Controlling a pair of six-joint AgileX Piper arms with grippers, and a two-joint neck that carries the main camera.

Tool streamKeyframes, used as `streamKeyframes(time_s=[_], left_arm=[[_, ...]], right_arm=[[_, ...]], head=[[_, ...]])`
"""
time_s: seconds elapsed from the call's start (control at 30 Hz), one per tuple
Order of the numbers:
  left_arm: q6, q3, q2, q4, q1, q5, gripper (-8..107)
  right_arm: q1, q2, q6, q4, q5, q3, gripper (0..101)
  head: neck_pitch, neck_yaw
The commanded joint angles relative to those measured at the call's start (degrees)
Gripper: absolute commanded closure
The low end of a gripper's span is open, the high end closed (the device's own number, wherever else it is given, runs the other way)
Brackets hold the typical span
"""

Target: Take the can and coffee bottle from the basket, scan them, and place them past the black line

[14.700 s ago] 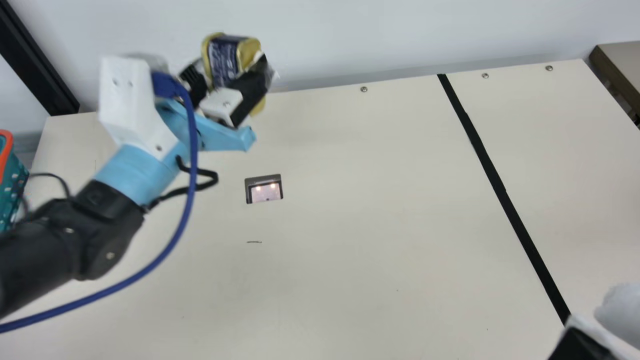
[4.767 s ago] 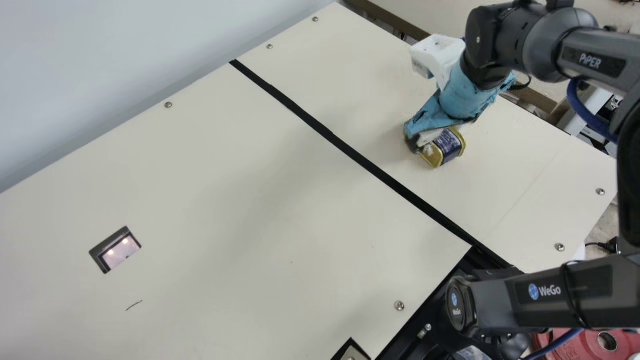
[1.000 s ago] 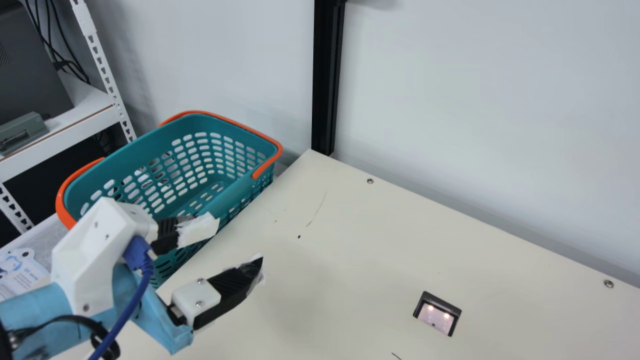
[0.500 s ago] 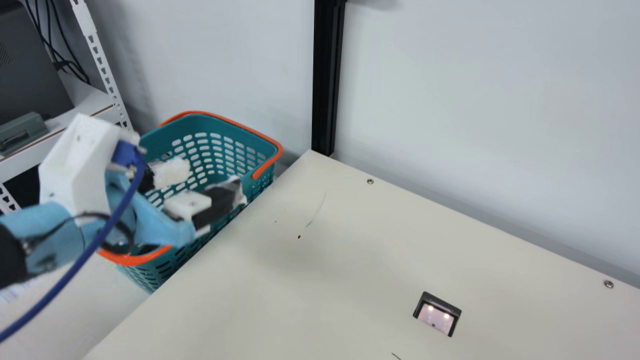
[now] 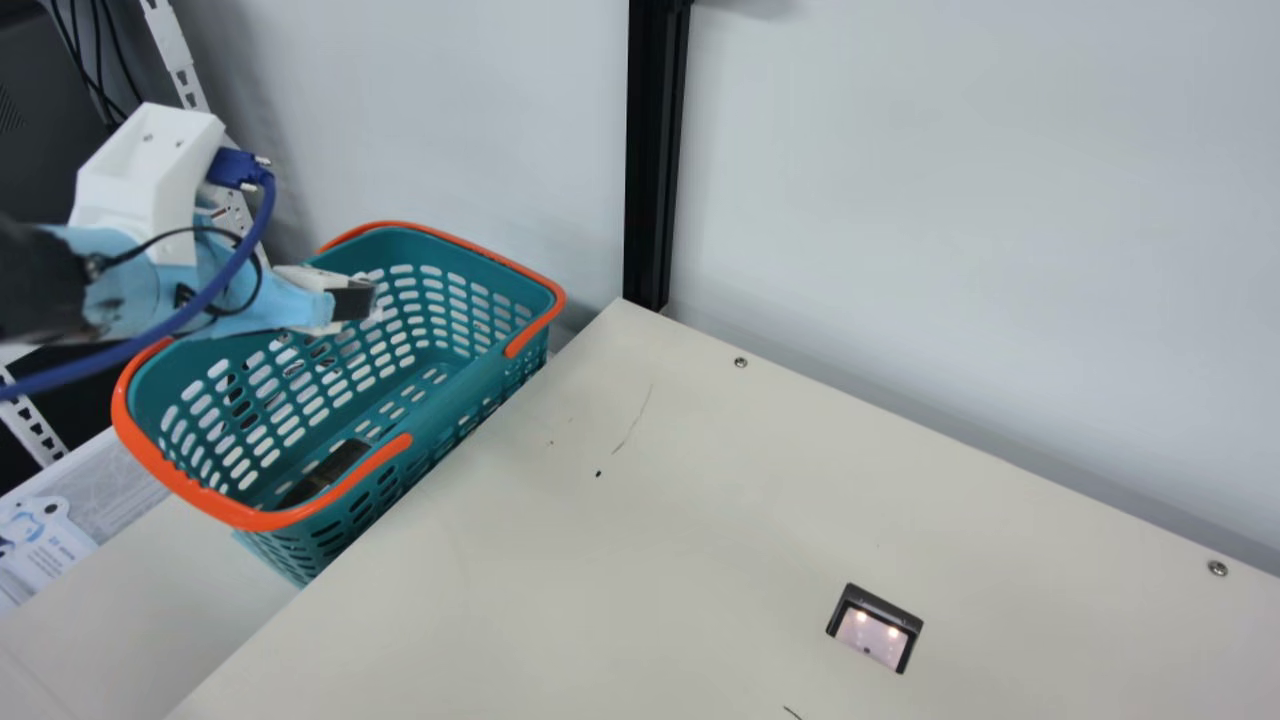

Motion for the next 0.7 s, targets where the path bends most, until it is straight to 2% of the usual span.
streamKeyframes(time_s=[0.0,0.13,0.37,0.67], left_arm=[[-2.2,-4.7,7.2,6.0,0.0,3.4,9],[-4.9,-10.7,14.0,10.8,-1.3,9.5,9],[-5.3,-22.7,25.6,15.0,-2.5,21.0,9],[-3.4,-36.1,38.8,16.8,-2.5,30.5,9]], right_arm=[[0.0,0.0,0.0,0.0,0.0,0.0,0],[0.0,0.0,0.0,0.0,0.0,0.0,0],[0.0,0.0,0.0,0.0,0.0,0.0,0],[0.0,0.0,0.0,0.0,0.0,0.0,0]], head=[[-1.5,1.0],[-1.5,1.0],[-1.5,1.0],[-1.5,1.0]])
